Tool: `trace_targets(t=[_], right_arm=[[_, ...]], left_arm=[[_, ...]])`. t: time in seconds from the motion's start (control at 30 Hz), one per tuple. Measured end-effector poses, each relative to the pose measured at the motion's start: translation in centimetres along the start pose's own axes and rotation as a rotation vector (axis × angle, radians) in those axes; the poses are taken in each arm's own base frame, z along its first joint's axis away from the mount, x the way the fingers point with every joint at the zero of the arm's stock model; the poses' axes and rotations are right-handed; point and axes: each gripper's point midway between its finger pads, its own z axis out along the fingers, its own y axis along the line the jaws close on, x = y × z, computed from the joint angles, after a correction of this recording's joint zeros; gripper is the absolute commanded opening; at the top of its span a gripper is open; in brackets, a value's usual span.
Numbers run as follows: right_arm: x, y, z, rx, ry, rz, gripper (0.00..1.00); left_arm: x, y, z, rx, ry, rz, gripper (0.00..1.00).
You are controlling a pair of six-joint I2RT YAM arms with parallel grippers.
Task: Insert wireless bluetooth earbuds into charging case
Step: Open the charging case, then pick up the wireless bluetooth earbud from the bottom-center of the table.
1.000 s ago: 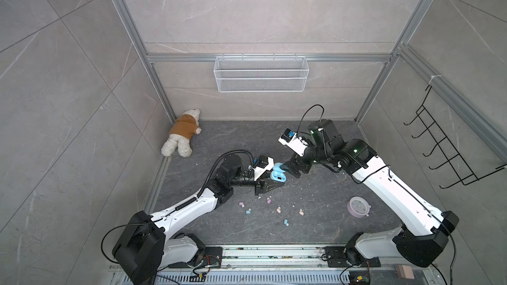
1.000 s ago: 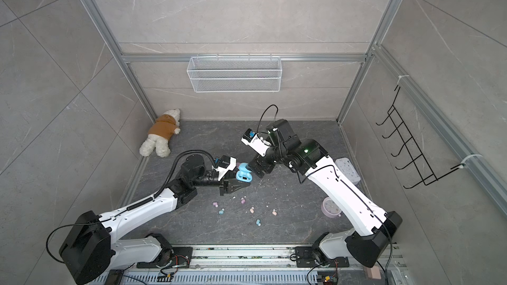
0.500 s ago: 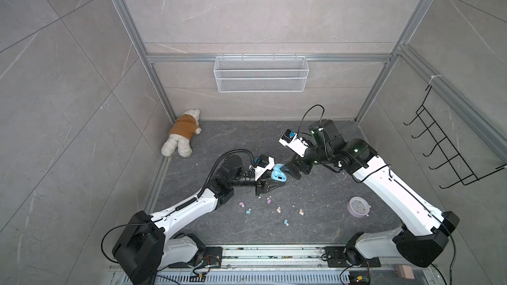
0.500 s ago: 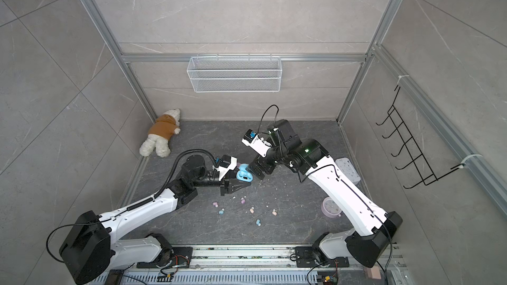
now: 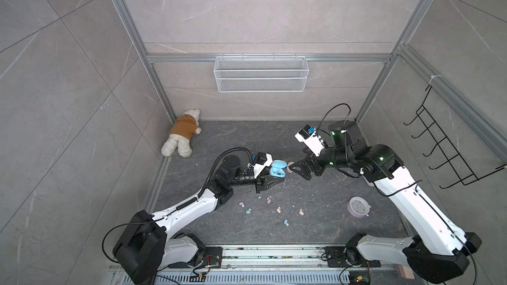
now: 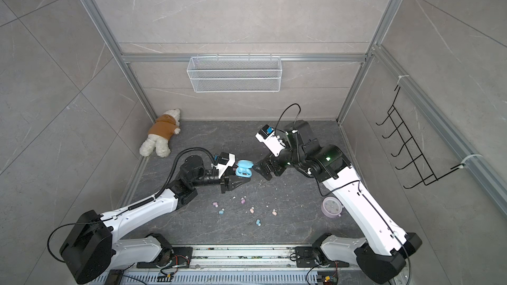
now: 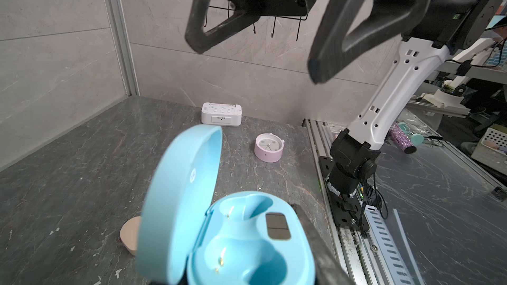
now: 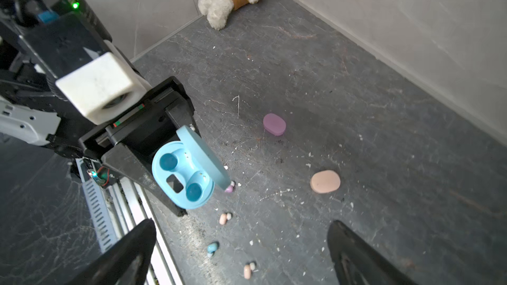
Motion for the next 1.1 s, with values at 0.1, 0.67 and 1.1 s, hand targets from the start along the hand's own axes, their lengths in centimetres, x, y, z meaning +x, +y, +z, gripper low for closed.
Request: trace_targets(t=[0.1,0.67,1.1], right_arm=[[1.6,-0.8,-0.6,0.021,0.007,0.121,1.00],[19.5,0.7,8.0,0.043,0.410,0.694,0.95],[21.8,4.0,11.2,0.124,0.400,0.688,0.88]], left_arm=[[0.9,0.1,-0.2,-0.017,0.012,-0.012,0.10],[-1.4,0.6,-0.4,-0.059,-0.055,0.066,0.10],[-4.0,0.8,-2.9,-0.136,-0.112,0.149,0.10]])
